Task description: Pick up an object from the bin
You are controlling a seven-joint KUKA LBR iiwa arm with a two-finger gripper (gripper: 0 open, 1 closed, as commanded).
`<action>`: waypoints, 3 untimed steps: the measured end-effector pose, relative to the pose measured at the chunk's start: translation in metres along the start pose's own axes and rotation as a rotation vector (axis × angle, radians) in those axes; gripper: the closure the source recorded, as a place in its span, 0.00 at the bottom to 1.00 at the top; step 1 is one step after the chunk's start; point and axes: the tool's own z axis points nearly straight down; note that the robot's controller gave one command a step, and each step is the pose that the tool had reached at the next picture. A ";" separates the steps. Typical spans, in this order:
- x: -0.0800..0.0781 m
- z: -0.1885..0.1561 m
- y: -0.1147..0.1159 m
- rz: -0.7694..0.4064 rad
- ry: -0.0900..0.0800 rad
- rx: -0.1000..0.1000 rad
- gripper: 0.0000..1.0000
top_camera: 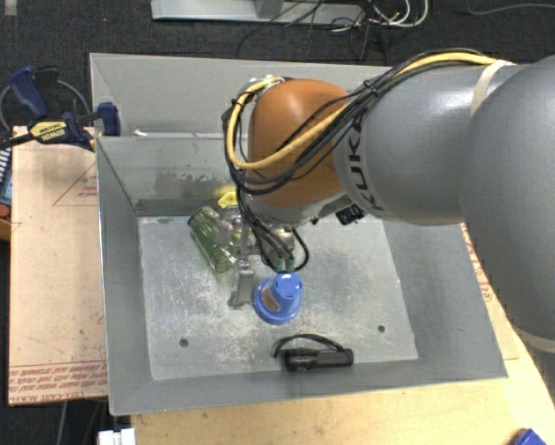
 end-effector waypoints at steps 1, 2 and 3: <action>-0.002 -0.005 -0.001 0.004 -0.007 -0.001 0.00; 0.002 -0.073 -0.008 0.014 -0.009 -0.003 0.00; 0.002 -0.072 -0.008 0.013 -0.008 -0.002 0.00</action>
Offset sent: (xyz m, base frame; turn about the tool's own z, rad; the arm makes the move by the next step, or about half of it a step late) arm -0.0028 -0.0091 0.0682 0.0139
